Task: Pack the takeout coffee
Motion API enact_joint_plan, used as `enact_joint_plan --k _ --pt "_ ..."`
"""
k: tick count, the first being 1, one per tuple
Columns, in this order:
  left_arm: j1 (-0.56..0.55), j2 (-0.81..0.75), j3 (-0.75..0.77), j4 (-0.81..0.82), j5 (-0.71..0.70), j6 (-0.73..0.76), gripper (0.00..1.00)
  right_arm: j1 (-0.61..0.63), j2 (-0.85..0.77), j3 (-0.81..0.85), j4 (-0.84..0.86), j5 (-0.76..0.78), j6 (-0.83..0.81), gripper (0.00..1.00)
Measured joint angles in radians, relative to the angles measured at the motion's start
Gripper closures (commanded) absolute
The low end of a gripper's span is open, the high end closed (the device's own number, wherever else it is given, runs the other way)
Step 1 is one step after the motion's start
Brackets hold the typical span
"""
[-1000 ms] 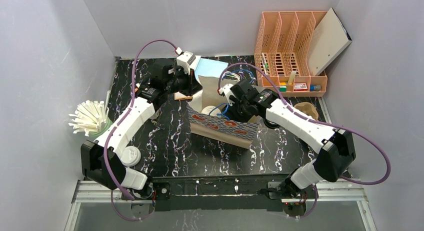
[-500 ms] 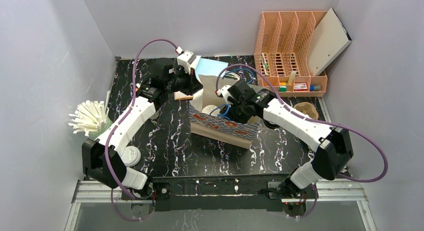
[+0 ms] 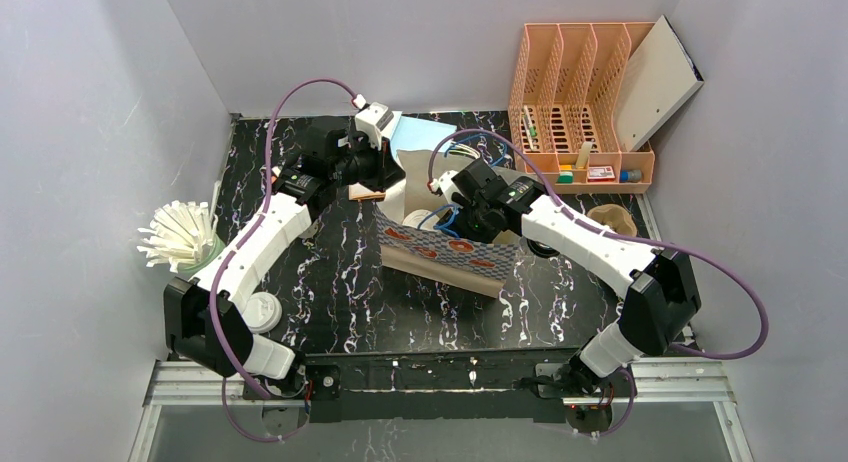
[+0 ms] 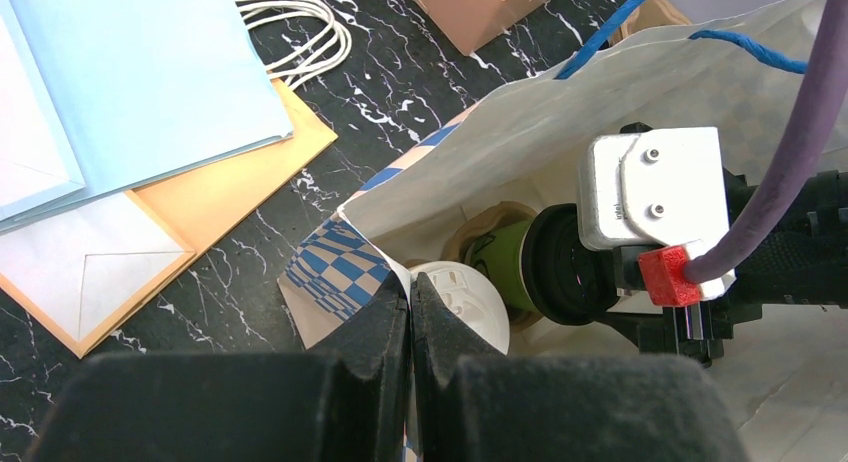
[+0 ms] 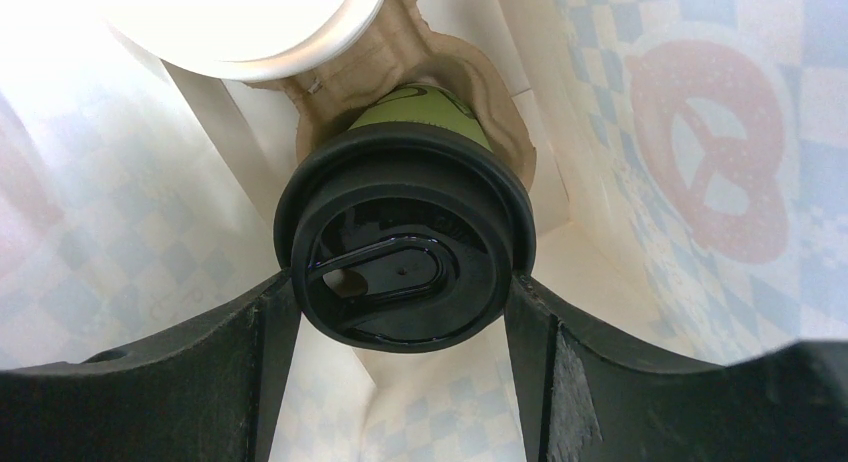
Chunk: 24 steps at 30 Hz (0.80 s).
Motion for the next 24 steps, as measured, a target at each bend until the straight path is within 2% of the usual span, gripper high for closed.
enact_joint_plan --k 12,24 --pt "0.000 0.000 0.000 -0.013 0.000 0.019 1.00 -0.013 0.002 -0.029 0.050 -0.019 -0.003 0.72" --pt "0.000 0.000 0.002 -0.014 0.001 0.023 1.00 -0.014 0.014 -0.008 0.032 -0.019 0.002 0.71"
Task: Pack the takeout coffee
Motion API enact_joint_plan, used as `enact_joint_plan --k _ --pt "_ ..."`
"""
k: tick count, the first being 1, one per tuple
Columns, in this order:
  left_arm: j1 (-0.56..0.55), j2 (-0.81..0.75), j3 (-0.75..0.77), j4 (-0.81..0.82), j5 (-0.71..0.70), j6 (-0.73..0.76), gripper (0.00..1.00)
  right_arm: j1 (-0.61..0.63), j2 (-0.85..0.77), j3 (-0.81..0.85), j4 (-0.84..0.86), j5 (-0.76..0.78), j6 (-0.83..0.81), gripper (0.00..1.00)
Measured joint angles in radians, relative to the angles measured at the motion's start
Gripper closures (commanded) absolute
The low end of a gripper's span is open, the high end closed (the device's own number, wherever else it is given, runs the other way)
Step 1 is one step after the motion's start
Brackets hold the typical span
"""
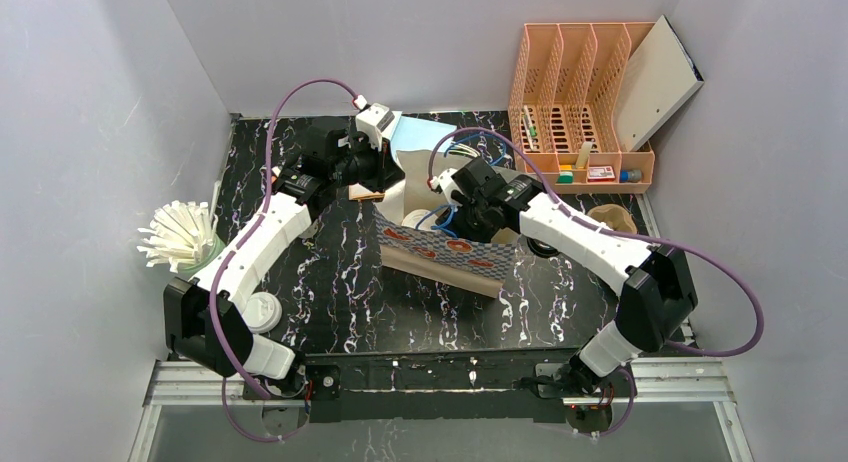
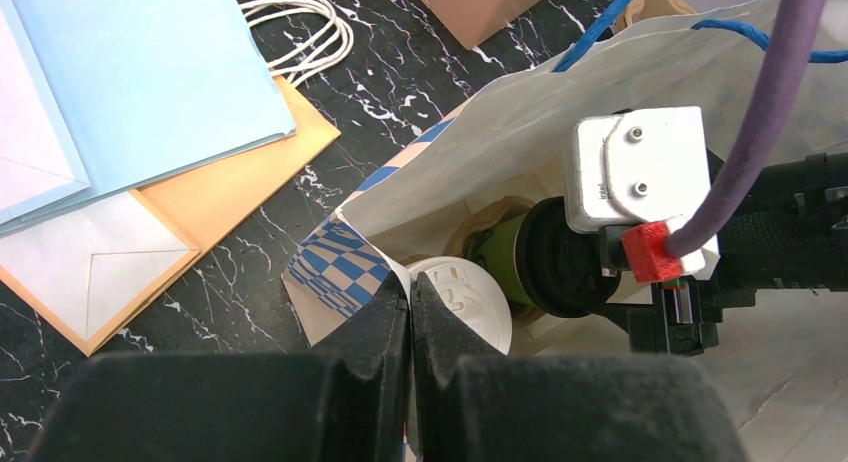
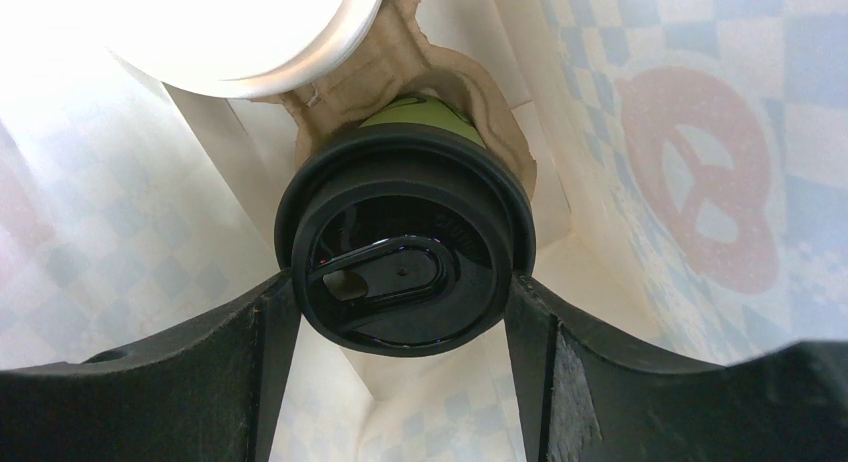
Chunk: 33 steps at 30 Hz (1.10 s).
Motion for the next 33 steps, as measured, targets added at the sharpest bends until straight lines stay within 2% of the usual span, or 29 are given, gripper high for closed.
enact_joint_plan --k 7,9,11,15,19,23,29,33 --pt "0.000 0.000 0.000 0.001 -0.001 0.000 1.00 0.000 0.035 0.051 -0.051 0.005 0.014 0.70" --pt "0.000 0.000 0.000 0.001 -0.002 0.000 0.95 0.000 0.037 0.053 -0.056 0.005 0.014 0.70" --pt "0.000 0.000 0.000 0.001 -0.004 0.001 0.87 0.000 0.037 0.053 -0.057 0.005 0.014 0.70" --pt "0.000 -0.002 0.002 -0.003 -0.027 0.003 0.62 0.000 0.037 0.053 -0.060 0.005 0.015 0.70" --pt "0.000 -0.002 0.046 -0.058 -0.064 0.008 0.50 0.000 0.037 0.055 -0.064 0.004 0.016 0.70" --pt "0.000 0.007 0.165 -0.194 -0.115 0.014 0.37 0.000 0.039 0.060 -0.071 0.004 0.016 0.70" --pt "0.000 0.110 0.428 -0.456 -0.225 -0.039 0.03 0.000 0.039 0.061 -0.074 0.004 0.016 0.70" --pt "-0.001 0.248 0.610 -0.663 -0.246 -0.066 0.02 0.000 0.040 0.063 -0.075 0.004 0.016 0.70"
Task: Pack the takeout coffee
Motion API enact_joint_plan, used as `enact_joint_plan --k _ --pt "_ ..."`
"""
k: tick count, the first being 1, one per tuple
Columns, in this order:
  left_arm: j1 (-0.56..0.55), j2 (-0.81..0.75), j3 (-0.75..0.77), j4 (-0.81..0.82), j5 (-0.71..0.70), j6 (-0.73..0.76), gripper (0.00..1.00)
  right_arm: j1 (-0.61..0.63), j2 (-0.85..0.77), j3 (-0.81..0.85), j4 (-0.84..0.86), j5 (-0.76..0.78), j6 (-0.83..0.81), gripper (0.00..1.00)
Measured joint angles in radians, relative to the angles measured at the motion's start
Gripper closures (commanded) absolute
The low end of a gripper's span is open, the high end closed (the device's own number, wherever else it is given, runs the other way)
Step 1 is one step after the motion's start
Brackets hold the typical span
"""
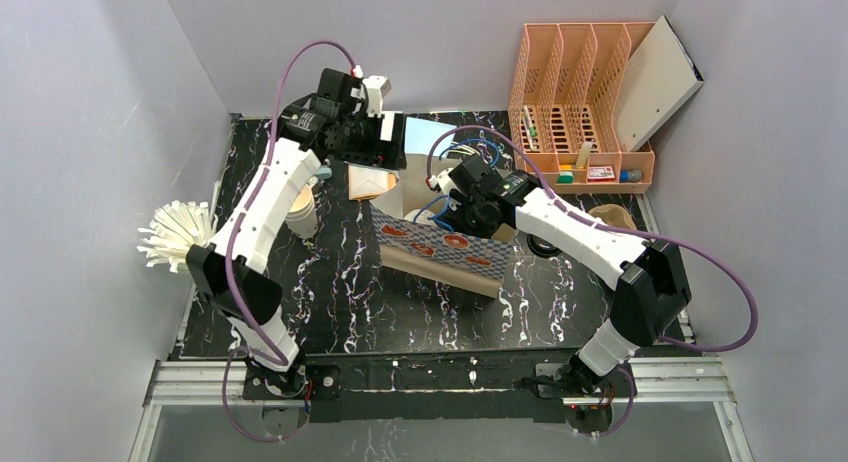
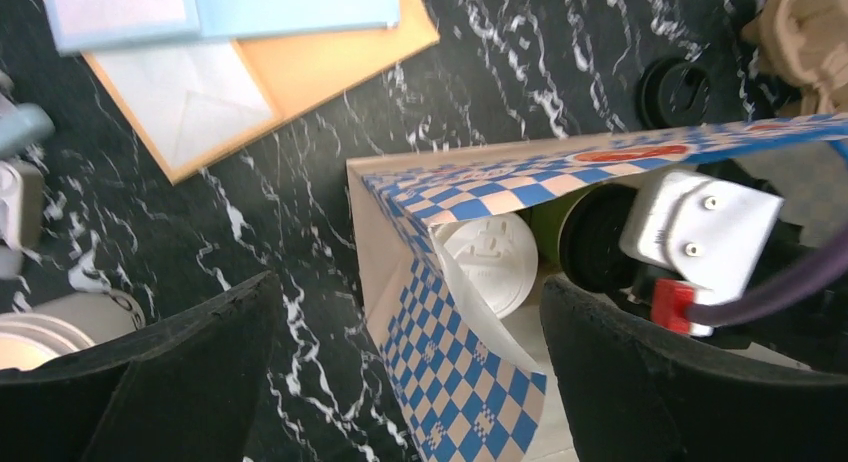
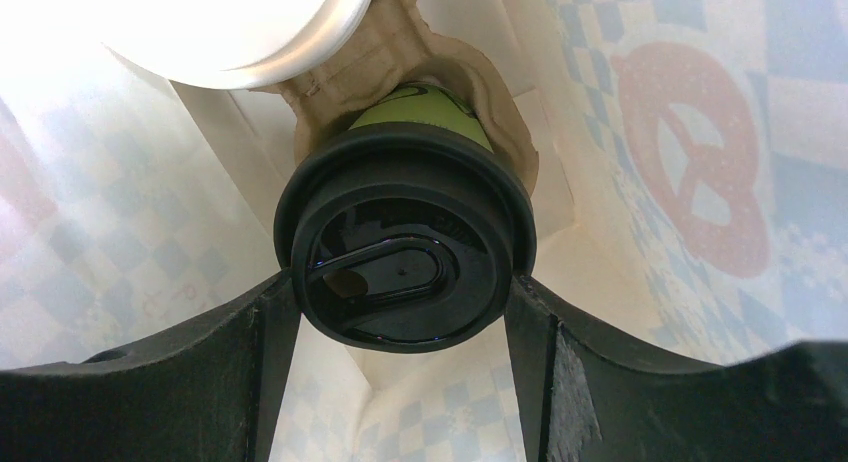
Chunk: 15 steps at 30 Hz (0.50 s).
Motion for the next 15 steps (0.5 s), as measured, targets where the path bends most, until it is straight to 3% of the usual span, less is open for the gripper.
enact_joint_plan --k 9,15 --pt "-0.013 0.039 0.022 -0.150 0.021 -0.112 0.02 0.000 0.001 0.000 0.000 -0.001 0.000 0.70" --pt "-0.065 0.072 0.083 -0.238 -0.006 -0.090 0.02 0.000 0.001 0.000 0.000 -0.001 0.000 0.70"
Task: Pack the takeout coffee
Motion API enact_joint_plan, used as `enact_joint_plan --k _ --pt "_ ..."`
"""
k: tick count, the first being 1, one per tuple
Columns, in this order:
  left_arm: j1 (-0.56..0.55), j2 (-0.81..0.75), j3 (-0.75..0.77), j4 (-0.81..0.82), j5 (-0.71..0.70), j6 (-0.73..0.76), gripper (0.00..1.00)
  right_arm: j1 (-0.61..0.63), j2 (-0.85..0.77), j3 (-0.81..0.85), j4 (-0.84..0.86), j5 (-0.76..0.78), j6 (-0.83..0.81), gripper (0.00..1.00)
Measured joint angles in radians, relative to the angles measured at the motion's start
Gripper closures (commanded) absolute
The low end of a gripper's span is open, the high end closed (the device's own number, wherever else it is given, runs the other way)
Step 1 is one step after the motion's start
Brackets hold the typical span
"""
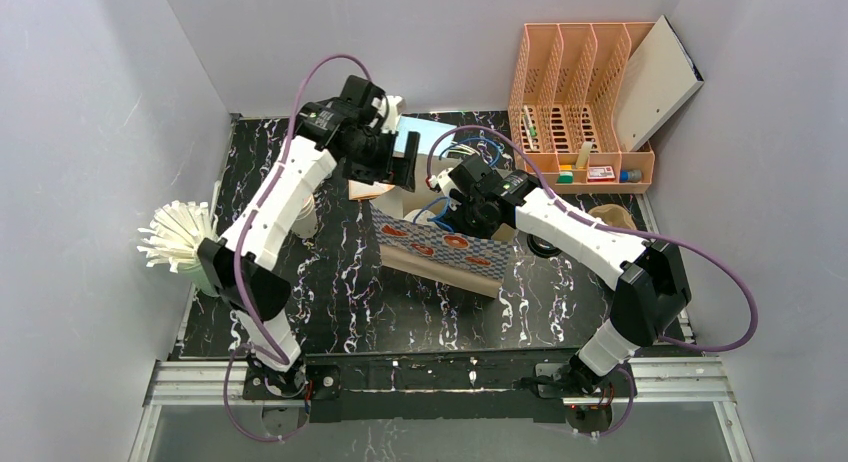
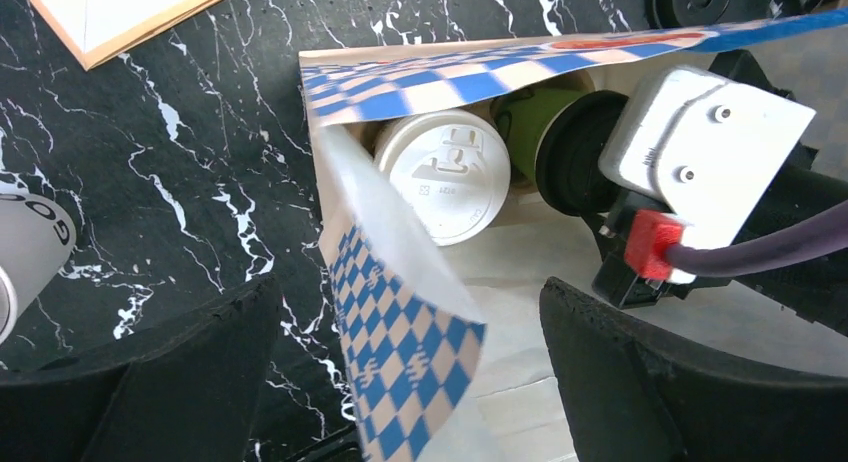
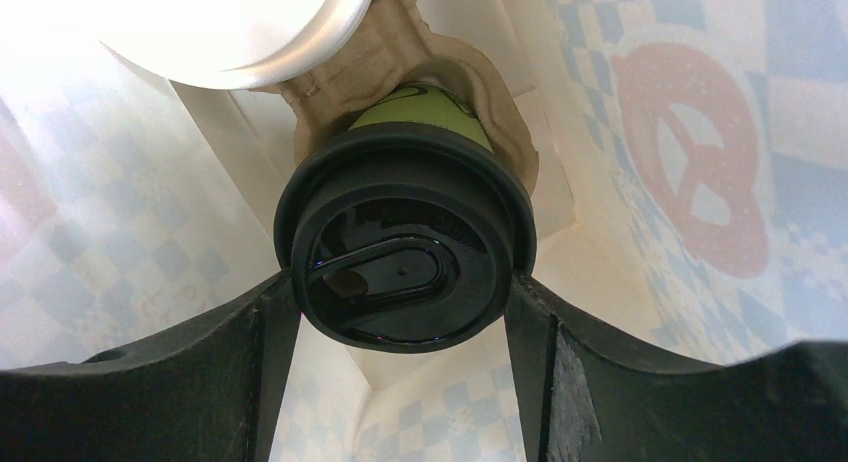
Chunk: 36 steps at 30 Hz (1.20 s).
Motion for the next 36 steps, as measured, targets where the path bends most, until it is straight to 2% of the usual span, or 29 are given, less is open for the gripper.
enact_joint_plan --k 2,7,9,12,16,22,36 --pt "-0.035 0.031 0.042 -0.037 -0.032 0.015 0.08 0.000 0.000 0.000 0.000 0.000 0.000 0.70" --pt "-0.097 0.101 0.098 -0.101 -0.132 0.035 0.39 0.000 0.000 0.000 0.000 0.000 0.000 0.70" --pt "-0.097 0.115 0.100 -0.125 -0.177 0.037 0.53 0.000 0.000 0.000 0.000 0.000 0.002 0.70" --pt "-0.093 0.122 0.100 -0.148 -0.241 0.040 0.83 0.000 0.000 0.000 0.000 0.000 0.002 0.71" --pt "-0.090 0.123 0.107 -0.162 -0.312 0.043 1.00 0.000 0.002 0.002 -0.001 0.000 0.003 0.71" --pt "-0.090 0.123 0.113 -0.152 -0.358 0.048 1.00 0.000 0.003 0.006 -0.011 0.001 0.010 0.71" --pt "-0.092 0.063 0.061 -0.049 -0.343 0.048 1.00 0.007 0.031 0.047 -0.078 0.004 0.055 0.71"
